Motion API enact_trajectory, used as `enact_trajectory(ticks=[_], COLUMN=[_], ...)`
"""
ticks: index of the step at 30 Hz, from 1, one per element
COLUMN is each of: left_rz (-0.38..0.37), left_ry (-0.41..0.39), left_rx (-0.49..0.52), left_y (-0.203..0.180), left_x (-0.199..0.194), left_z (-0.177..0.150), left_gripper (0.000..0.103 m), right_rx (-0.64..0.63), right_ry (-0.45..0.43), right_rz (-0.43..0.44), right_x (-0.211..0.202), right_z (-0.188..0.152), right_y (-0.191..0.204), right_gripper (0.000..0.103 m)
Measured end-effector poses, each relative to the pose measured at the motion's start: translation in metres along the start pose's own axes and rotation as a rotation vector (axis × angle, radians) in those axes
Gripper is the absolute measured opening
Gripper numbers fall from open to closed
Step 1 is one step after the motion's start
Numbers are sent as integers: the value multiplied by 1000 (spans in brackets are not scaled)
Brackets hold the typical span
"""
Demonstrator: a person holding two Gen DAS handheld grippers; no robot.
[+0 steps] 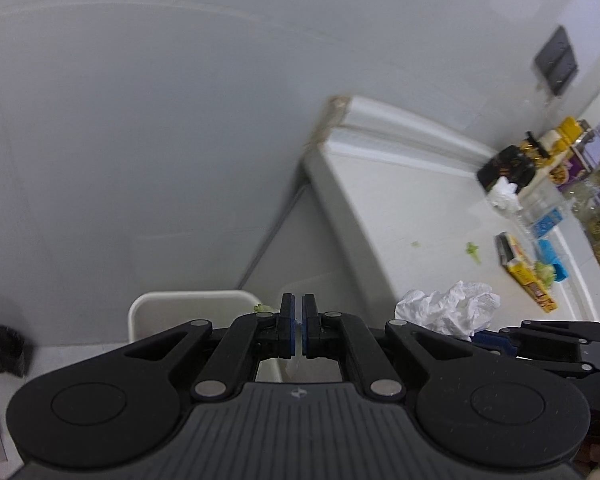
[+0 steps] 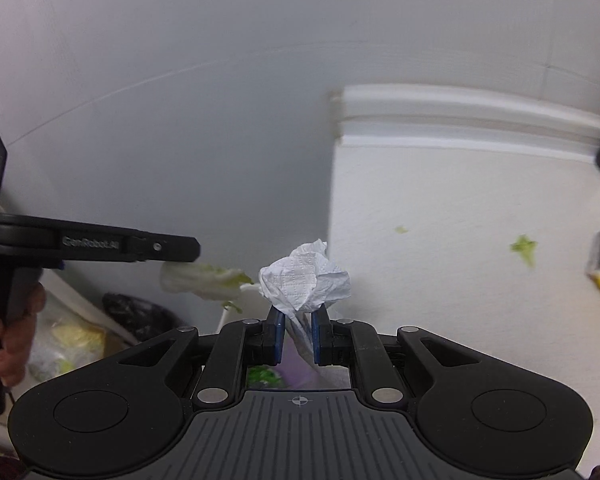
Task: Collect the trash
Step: 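Carry the cabbage stalk and white tissue in both grippers over the white bin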
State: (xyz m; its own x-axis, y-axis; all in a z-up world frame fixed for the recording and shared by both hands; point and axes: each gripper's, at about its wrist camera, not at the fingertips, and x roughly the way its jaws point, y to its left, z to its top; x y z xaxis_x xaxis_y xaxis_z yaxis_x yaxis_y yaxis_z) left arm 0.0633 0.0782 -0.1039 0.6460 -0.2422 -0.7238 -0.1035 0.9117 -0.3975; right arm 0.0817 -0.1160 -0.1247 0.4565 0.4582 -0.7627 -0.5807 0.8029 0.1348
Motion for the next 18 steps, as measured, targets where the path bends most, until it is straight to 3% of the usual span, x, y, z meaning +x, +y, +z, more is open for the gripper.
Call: enact_trajectory(ticks=[11, 18], left_rz=[66, 99], left_ry=[93, 158], left_rx=[-106, -156], left_y=[55, 85], left_x=[32, 65], left_z=[-20, -31], left_gripper=[2, 2], right_rx=[-57, -26], right_ry=[100, 183], right_rz=[25, 3], right_x=[68, 130], right_z=[5, 6], right_y=[39, 48], right_gripper=[11, 11])
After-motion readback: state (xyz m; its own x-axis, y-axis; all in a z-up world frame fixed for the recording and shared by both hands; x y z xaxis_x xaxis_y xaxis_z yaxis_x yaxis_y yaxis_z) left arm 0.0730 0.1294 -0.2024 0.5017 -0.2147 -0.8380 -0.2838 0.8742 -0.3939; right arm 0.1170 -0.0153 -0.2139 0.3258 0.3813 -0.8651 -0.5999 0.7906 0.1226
